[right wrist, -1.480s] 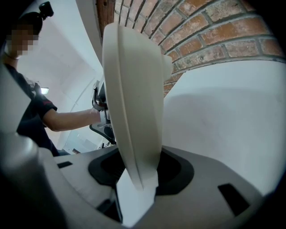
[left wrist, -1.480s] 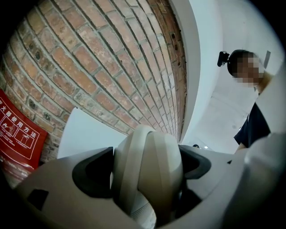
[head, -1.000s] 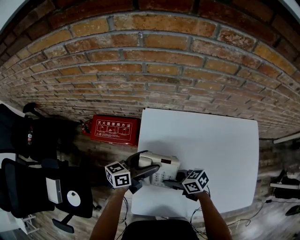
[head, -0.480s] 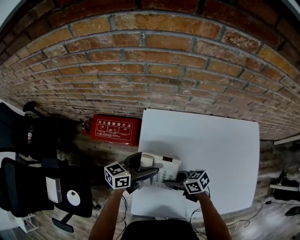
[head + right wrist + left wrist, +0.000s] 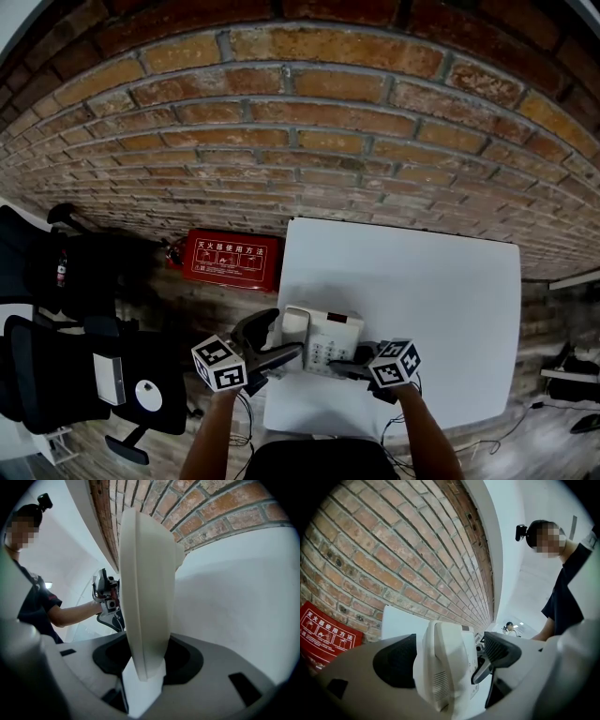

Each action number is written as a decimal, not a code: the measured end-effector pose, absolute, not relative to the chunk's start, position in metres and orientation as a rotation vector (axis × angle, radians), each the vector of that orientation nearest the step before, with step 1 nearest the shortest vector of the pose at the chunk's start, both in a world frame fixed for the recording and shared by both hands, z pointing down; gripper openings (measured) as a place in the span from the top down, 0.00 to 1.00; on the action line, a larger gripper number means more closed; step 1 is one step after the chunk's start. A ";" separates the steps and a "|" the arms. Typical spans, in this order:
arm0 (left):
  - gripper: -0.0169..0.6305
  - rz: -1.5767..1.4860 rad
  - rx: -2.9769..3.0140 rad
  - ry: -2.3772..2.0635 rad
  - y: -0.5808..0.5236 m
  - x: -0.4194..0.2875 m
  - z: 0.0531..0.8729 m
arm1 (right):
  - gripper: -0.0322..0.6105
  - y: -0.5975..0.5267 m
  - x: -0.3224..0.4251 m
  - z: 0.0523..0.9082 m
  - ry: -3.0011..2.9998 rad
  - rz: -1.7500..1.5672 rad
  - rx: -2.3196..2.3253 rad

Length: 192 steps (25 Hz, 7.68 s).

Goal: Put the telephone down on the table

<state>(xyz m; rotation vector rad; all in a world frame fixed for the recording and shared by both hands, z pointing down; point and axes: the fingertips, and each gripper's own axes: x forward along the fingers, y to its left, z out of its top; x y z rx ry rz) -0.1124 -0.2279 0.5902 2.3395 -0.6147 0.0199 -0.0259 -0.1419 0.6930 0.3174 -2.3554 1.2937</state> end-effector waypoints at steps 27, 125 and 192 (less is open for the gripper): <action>0.96 1.019 2.710 -0.816 -0.217 -0.092 0.588 | 0.66 -0.153 -0.027 0.695 -2.330 1.392 0.301; 0.96 1.288 2.593 -0.819 -0.239 -0.081 0.639 | 0.49 -0.162 -0.022 0.720 -1.853 1.466 0.570; 0.96 1.092 2.633 -0.983 -0.211 -0.068 0.573 | 0.89 -0.185 0.024 0.633 -1.975 0.815 0.866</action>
